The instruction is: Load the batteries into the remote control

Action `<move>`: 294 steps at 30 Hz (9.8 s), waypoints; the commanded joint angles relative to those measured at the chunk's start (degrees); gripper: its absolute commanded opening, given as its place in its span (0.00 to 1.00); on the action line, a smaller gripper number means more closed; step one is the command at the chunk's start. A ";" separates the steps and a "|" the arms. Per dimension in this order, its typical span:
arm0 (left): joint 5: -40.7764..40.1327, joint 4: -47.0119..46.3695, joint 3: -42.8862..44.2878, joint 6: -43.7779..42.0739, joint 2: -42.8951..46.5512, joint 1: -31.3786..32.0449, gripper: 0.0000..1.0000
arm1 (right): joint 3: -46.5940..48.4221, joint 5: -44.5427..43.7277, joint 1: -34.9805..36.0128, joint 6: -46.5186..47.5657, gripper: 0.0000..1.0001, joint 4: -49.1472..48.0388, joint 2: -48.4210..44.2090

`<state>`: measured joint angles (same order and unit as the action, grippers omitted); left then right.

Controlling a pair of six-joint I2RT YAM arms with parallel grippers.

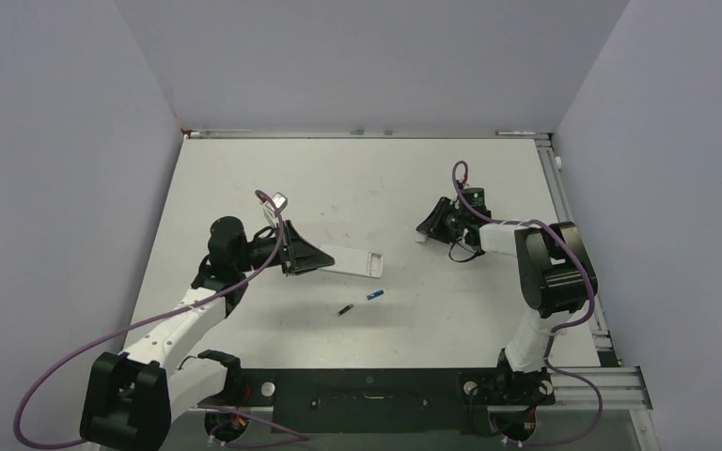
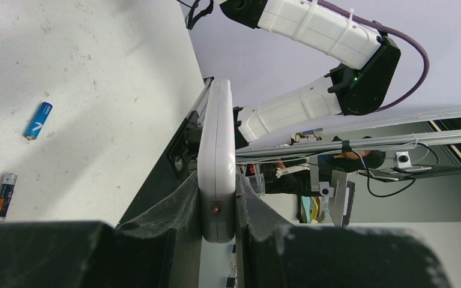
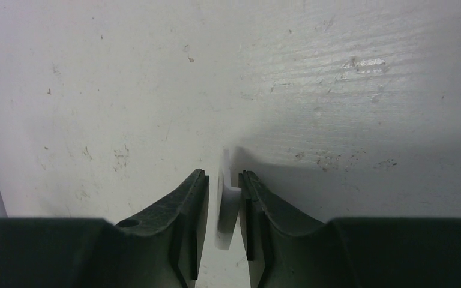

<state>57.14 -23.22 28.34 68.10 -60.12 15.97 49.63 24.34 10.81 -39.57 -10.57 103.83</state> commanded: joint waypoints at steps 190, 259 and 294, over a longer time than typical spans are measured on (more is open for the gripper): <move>-41.93 41.53 4.12 -19.59 -18.28 32.20 0.00 | -10.16 -28.55 56.31 -5.22 0.09 25.68 -21.73; -37.79 41.39 -1.88 -19.93 -4.07 20.35 0.40 | 4.63 1.11 35.09 74.85 0.46 33.86 -15.63; -36.33 40.48 -4.01 -20.02 -2.17 19.63 0.58 | 5.68 1.10 35.33 79.60 0.34 35.94 -5.68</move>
<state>19.88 19.86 24.14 48.82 -61.82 35.90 56.25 23.90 46.15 41.80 24.84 97.78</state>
